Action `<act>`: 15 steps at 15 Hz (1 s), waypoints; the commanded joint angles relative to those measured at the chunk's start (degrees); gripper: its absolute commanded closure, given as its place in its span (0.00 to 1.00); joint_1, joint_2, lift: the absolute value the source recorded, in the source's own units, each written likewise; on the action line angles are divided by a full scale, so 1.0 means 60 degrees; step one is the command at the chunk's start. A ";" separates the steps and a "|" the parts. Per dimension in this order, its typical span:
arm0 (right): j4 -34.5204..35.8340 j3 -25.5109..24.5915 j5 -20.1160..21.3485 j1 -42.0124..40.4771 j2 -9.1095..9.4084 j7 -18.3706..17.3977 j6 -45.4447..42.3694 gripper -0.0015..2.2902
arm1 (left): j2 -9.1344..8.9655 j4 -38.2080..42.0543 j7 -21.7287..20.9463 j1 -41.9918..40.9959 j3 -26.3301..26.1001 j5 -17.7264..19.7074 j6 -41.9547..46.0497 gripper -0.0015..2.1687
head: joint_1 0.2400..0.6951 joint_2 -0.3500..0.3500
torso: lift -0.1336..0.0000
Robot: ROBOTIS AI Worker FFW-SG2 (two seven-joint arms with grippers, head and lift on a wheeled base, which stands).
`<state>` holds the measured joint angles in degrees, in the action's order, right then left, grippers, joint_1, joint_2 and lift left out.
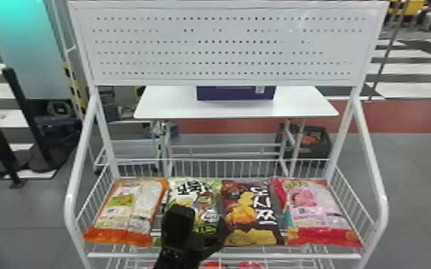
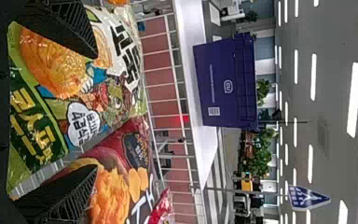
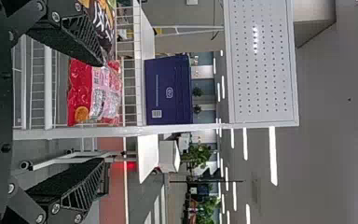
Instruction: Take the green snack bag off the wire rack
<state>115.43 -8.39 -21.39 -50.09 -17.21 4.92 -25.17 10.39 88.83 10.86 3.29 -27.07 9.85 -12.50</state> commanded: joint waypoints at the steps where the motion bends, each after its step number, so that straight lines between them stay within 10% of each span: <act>1: -0.0035 -0.0008 -0.0009 0.0043 0.0011 0.0001 0.0000 0.08 | 0.0026 -0.0215 -0.0022 0.0082 0.0190 0.0028 -0.0020 0.04 | 0.57 0.50 | 1.00; 5: -0.0079 -0.0008 -0.0009 0.0102 0.0026 0.0001 0.0059 0.08 | 0.0084 -0.0245 -0.0184 0.0082 0.0336 0.0086 -0.0460 0.15 | 0.57 0.50 | 1.00; 9: -0.0079 -0.0037 -0.0024 0.0116 0.0011 0.0001 0.0059 0.08 | 0.0099 -0.0245 -0.0154 0.0052 0.0380 0.0116 -0.0694 0.63 | 0.57 0.50 | 1.00; 15: -0.0079 -0.0037 -0.0039 0.0116 0.0011 0.0001 0.0059 0.08 | 0.0216 0.0956 -0.0125 -0.0621 0.0585 0.0160 -0.0782 0.66 | 0.57 0.50 | 1.00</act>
<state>114.96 -8.61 -21.63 -49.39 -17.14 4.92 -24.83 11.34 91.42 10.04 1.15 -24.11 10.69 -17.20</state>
